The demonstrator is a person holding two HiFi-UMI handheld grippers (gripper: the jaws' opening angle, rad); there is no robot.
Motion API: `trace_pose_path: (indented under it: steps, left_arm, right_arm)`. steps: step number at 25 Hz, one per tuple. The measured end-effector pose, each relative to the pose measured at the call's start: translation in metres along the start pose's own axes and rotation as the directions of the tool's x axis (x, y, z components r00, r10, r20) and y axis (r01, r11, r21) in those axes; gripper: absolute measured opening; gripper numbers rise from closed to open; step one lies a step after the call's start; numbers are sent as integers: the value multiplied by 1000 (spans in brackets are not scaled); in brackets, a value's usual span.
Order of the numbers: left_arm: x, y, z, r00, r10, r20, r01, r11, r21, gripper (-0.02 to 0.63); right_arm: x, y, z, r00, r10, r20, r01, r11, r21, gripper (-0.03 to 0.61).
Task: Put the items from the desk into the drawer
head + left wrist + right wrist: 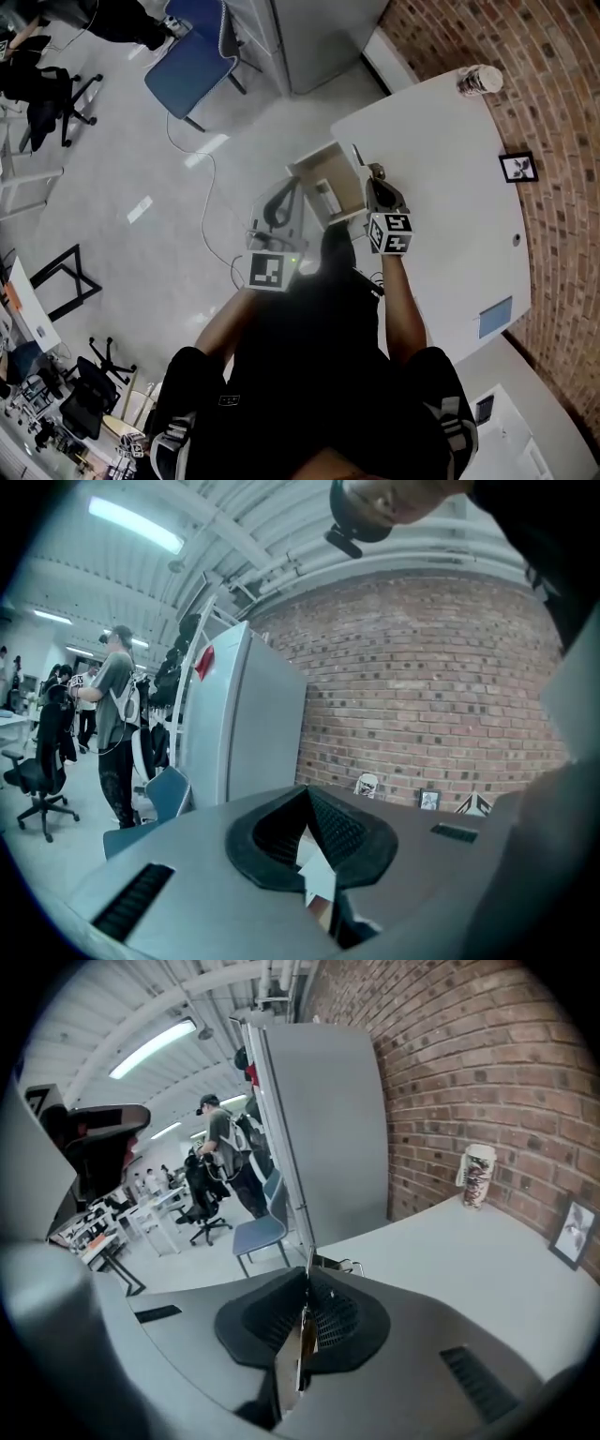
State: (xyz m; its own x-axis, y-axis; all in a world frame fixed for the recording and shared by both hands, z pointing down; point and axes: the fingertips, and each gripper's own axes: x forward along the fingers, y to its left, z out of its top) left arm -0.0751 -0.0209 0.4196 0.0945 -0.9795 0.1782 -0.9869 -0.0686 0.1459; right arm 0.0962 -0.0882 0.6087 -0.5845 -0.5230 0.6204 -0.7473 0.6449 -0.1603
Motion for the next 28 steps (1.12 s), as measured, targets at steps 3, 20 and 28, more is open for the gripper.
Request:
trace_pose_path:
  steps: [3, 20, 28]
  left_arm:
    - [-5, 17, -8, 1000, 10, -11, -10, 1000, -6, 0]
    - [-2, 64, -68, 995, 75, -59, -76, 997, -14, 0]
    - [12, 73, -110, 987, 123, -100, -128, 991, -39, 0]
  right_arm:
    - [15, 30, -1, 999, 41, -13, -42, 999, -25, 11]
    - [121, 71, -136, 959, 97, -267, -111, 993, -37, 11]
    - [160, 54, -215, 927, 84, -365, -90, 996, 0, 11]
